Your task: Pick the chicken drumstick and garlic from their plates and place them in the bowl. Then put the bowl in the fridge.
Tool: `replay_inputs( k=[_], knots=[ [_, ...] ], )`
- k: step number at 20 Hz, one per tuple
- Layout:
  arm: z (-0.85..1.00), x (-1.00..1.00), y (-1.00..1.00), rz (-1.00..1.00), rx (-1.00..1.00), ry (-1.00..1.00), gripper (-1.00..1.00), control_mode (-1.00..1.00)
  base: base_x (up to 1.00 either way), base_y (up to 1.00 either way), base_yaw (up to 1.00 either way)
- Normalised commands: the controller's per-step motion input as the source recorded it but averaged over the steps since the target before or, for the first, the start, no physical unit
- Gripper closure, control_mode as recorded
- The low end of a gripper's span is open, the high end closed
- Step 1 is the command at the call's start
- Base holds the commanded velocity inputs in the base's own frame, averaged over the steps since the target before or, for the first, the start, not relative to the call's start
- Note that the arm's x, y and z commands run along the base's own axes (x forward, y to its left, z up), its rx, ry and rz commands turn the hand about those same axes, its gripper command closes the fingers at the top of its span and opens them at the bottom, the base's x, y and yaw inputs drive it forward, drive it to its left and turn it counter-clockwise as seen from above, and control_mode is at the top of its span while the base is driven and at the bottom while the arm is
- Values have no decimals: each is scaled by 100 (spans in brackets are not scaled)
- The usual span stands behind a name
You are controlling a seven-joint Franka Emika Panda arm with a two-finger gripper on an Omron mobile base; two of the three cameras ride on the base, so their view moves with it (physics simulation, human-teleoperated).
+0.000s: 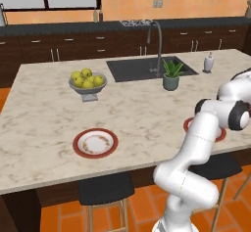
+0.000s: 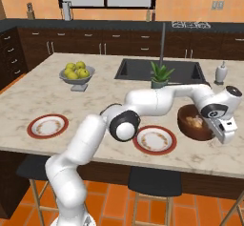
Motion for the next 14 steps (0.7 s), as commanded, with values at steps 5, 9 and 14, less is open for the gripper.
replay_inputs(
  k=[5, 9, 14],
  knots=[
    [91, -97, 74, 5, -12, -7, 100, -100, 0, 0, 0],
    [67, -56, 100, 17, -16, 1, 100, -100, 0, 0, 0],
    [42, -42, 100, 8, -13, -2, 100, -100, 0, 0, 0]
  ],
)
